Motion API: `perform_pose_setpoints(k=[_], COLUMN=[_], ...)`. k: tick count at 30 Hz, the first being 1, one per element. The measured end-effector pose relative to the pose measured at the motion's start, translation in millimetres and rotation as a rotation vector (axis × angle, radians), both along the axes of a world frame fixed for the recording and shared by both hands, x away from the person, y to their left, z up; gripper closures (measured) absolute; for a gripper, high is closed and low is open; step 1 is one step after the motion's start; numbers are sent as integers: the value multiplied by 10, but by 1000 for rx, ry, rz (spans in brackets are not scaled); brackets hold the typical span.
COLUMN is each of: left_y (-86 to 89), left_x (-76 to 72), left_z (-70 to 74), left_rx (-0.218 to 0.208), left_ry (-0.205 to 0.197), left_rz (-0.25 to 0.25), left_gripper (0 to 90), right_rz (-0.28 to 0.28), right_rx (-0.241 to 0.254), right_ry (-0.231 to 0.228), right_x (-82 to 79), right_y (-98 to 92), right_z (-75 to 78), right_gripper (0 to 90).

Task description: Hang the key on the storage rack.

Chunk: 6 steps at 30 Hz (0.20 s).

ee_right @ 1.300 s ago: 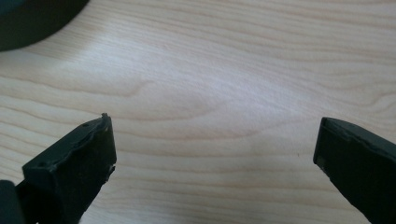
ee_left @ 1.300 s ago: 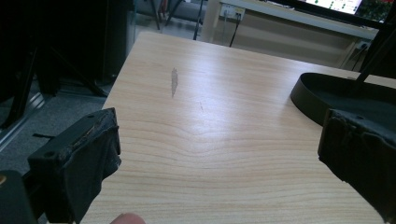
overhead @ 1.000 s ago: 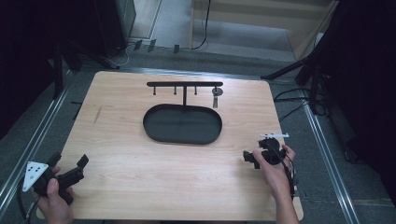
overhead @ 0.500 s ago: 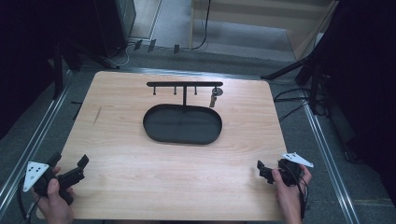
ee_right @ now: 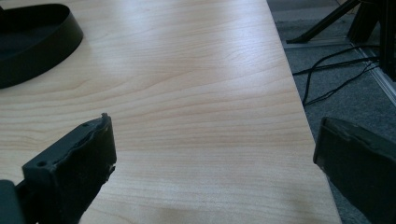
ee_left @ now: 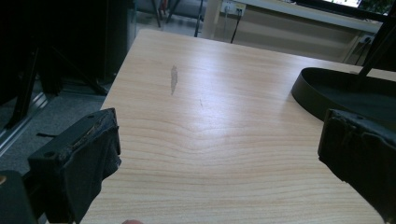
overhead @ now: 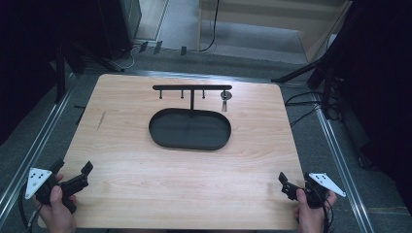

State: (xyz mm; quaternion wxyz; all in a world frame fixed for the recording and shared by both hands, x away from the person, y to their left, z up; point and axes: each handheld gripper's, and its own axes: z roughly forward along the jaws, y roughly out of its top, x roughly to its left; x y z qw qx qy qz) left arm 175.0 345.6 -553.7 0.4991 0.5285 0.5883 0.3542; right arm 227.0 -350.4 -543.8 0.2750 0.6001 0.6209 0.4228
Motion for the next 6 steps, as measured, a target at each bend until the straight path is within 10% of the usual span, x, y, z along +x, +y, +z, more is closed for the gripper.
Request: perform_pose_setpoints(k=[6], left_y=[14], left_x=[49], left_z=[11], left_rx=[-7], left_ry=[82], left_rz=[-5], left_gripper=[0], right_rz=[-23], right_rx=[46], right_ry=[-22], right_x=[-15], right_y=[-34], right_z=[-12], right_gripper=[0])
